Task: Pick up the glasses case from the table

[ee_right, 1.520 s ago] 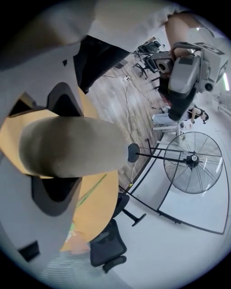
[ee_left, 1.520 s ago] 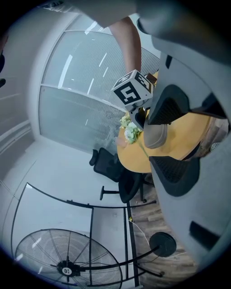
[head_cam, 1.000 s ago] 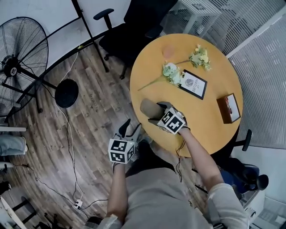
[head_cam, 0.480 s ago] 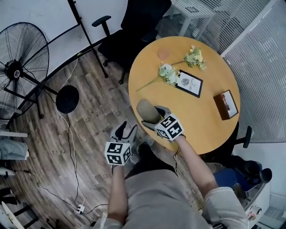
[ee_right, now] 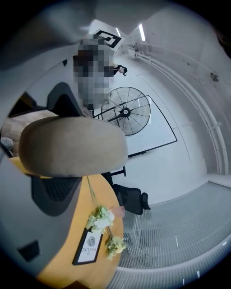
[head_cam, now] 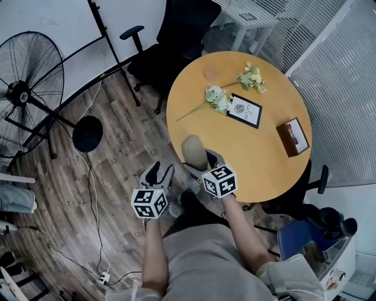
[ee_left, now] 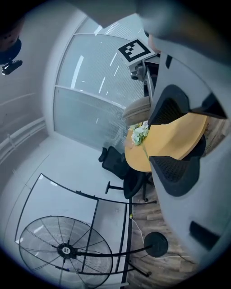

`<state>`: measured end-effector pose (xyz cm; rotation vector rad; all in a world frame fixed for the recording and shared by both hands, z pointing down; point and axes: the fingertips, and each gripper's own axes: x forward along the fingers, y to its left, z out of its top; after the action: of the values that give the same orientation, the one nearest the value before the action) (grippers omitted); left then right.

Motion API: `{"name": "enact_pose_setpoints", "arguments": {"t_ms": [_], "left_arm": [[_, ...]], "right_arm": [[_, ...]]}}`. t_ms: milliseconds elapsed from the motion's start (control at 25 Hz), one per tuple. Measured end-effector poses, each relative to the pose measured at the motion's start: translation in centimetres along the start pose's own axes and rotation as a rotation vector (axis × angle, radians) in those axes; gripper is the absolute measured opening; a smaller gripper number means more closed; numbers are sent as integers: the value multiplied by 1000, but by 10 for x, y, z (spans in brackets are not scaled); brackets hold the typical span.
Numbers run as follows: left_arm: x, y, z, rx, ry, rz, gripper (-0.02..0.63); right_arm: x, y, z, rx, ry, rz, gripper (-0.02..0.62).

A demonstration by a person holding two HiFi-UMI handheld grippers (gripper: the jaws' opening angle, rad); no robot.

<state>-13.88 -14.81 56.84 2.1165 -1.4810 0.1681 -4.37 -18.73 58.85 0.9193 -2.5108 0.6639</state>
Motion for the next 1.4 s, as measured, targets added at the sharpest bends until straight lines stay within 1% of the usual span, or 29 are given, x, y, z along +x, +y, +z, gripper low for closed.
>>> {"name": "enact_pose_setpoints", "arguments": {"t_ms": [280, 440, 880, 1200, 1400], "left_arm": [[-11, -2, -1, -2, -9, 5, 206], [-18, -3, -5, -4, -11, 7, 206], [-38, -1, -11, 27, -14, 1, 206], [-50, -5, -25, 39, -9, -18, 204], [-58, 8, -21, 33, -19, -10, 204]], "right_arm": [[-19, 1, -7, 18, -54, -82, 383], [-28, 5, -12, 40, -75, -105, 383], [-35, 33, -22, 39, -108, -102, 383], [-31, 41, -27, 29, -146, -105, 384], [-21, 53, -29, 16, -139, -93, 385]]}}
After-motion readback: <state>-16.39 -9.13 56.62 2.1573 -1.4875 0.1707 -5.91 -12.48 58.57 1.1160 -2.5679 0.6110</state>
